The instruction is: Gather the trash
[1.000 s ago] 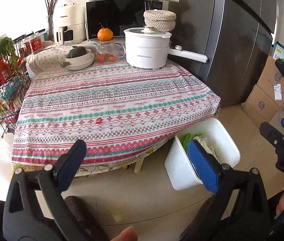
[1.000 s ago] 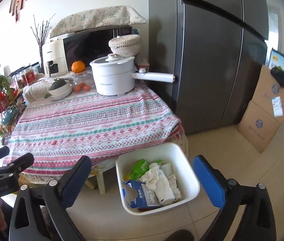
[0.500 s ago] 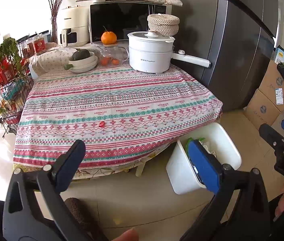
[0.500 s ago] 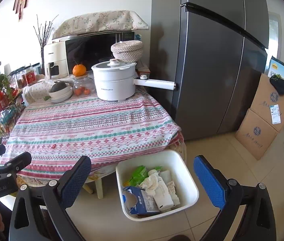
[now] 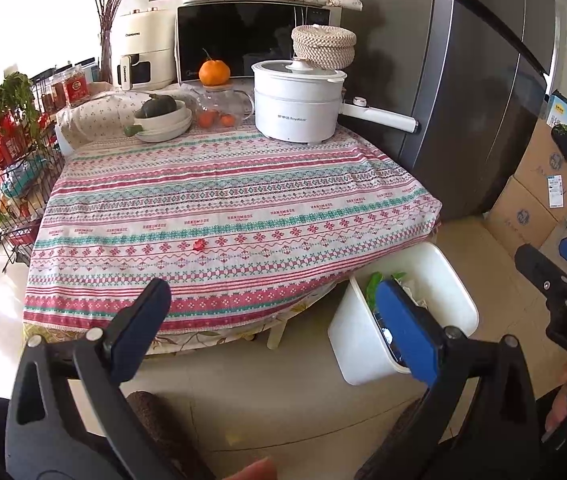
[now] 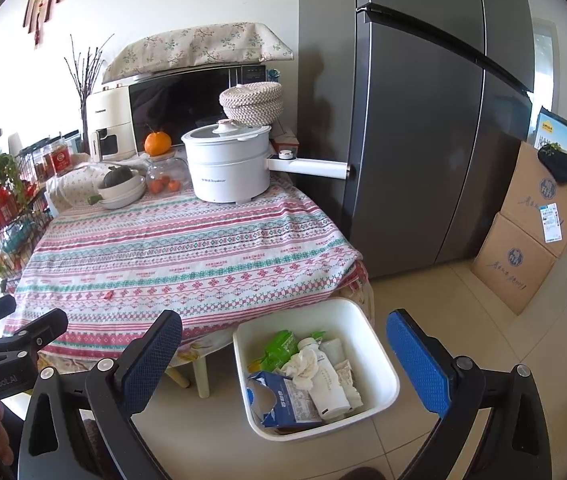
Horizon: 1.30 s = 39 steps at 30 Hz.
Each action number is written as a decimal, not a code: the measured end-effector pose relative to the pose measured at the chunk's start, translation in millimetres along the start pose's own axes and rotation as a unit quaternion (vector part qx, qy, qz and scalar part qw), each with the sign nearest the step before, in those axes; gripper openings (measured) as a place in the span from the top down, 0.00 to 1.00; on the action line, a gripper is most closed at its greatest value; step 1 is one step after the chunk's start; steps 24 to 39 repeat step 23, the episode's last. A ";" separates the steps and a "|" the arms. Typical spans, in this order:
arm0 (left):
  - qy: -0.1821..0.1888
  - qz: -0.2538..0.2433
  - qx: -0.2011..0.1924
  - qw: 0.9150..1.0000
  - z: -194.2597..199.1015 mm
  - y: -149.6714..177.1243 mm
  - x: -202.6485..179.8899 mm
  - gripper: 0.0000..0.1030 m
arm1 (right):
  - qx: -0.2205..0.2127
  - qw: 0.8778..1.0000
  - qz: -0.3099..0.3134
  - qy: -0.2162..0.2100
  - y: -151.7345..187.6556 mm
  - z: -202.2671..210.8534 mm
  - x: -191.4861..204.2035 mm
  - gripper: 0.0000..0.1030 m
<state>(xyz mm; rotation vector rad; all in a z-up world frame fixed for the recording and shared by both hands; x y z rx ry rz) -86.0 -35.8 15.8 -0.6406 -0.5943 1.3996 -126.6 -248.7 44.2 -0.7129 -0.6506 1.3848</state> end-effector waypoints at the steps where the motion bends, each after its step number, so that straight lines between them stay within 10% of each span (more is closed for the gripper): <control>1: 0.000 0.001 -0.001 1.000 0.3 -0.2 0.4 0.01 | 0.000 1.000 0.000 0.000 -0.2 -0.1 -0.3 0.00; 39: 0.002 0.005 0.004 1.000 2.3 -0.7 5.4 0.01 | -0.002 1.000 0.002 -0.004 -3.0 -5.1 2.6 0.00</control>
Point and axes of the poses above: each gripper's, at about its wrist camera, not at the fingertips, and z roughly against the way its jaws point, x to its left, y to its underside, the point moved 3 cm from there along -z, roughly the way its jaws point, and after that the axes turned 5 degrees about -y, right-handed, at the moved point
